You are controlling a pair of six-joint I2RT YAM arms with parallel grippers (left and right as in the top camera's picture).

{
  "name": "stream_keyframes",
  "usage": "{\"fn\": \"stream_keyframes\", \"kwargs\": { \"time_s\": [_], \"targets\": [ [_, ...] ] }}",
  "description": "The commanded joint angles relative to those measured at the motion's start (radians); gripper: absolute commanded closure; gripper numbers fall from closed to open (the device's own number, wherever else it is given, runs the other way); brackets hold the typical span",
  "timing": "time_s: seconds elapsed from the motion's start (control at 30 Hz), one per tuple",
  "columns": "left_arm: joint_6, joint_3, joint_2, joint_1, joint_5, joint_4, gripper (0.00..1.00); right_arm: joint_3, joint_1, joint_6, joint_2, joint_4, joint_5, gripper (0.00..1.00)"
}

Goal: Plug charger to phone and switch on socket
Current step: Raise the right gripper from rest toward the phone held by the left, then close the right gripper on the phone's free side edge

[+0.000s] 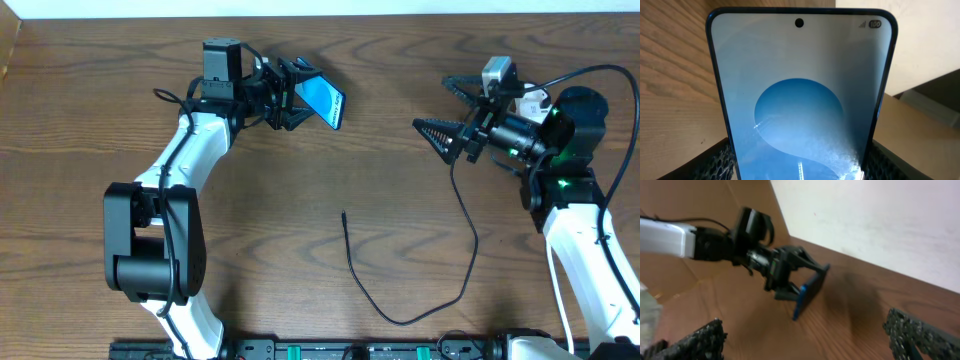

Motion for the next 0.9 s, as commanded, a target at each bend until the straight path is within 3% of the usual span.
{"fn": "stream_keyframes", "kwargs": {
  "time_s": [0.0, 0.4, 0.87],
  "targets": [
    [-0.013, 0.008, -0.034, 0.003, -0.023, 0.008, 0.93, 0.016, 0.043, 0.071, 0.009, 0.032, -0.041, 0.01],
    [-0.065, 0.008, -0.034, -0.062, -0.078, 0.008, 0.93, 0.016, 0.209, 0.335, 0.079, -0.007, 0.374, 0.01],
    [-0.064, 0.008, -0.034, -0.143, -0.100, 0.008, 0.93, 0.016, 0.296, 0.339, 0.166, -0.115, 0.397, 0.01]
  ]
}}
